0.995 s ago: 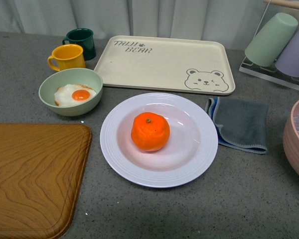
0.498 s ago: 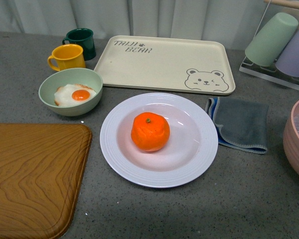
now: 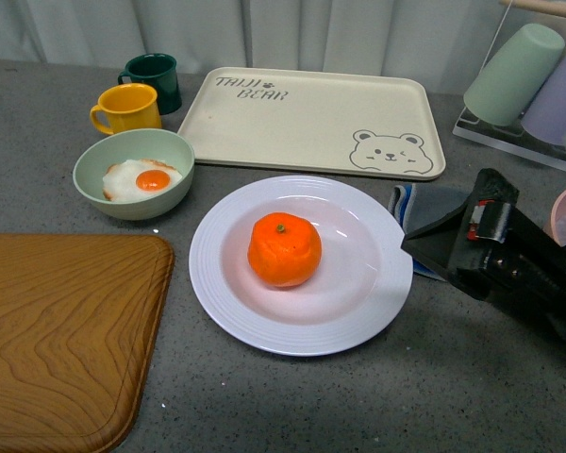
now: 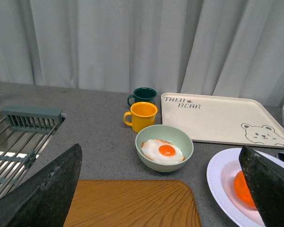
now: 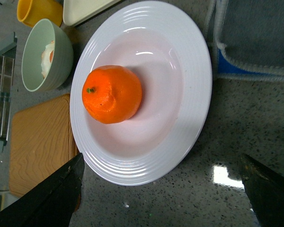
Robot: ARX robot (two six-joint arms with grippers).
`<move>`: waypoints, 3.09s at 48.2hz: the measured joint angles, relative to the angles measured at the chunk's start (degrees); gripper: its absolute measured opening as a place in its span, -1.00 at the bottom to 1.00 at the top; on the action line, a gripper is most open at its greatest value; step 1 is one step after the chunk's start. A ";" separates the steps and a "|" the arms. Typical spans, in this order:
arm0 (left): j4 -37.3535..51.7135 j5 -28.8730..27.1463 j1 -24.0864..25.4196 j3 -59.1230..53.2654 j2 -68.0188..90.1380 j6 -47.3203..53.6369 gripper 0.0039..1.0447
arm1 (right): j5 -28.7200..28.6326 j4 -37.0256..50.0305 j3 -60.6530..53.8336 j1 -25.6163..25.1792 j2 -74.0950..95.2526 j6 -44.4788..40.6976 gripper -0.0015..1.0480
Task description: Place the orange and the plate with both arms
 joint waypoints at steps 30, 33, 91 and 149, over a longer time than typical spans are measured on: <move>0.00 0.02 0.00 0.00 0.00 0.00 0.88 | -6.91 4.85 7.76 0.31 19.74 10.56 0.82; 0.00 0.00 0.00 0.00 0.00 0.00 0.88 | -7.89 6.23 8.24 0.46 21.11 11.74 0.82; -0.02 0.02 0.00 0.00 0.00 0.00 0.88 | -14.40 7.87 15.72 0.42 29.51 21.35 -0.94; -0.04 0.00 0.00 0.00 0.00 0.00 0.88 | -16.92 2.56 57.46 -1.49 46.29 30.73 -0.94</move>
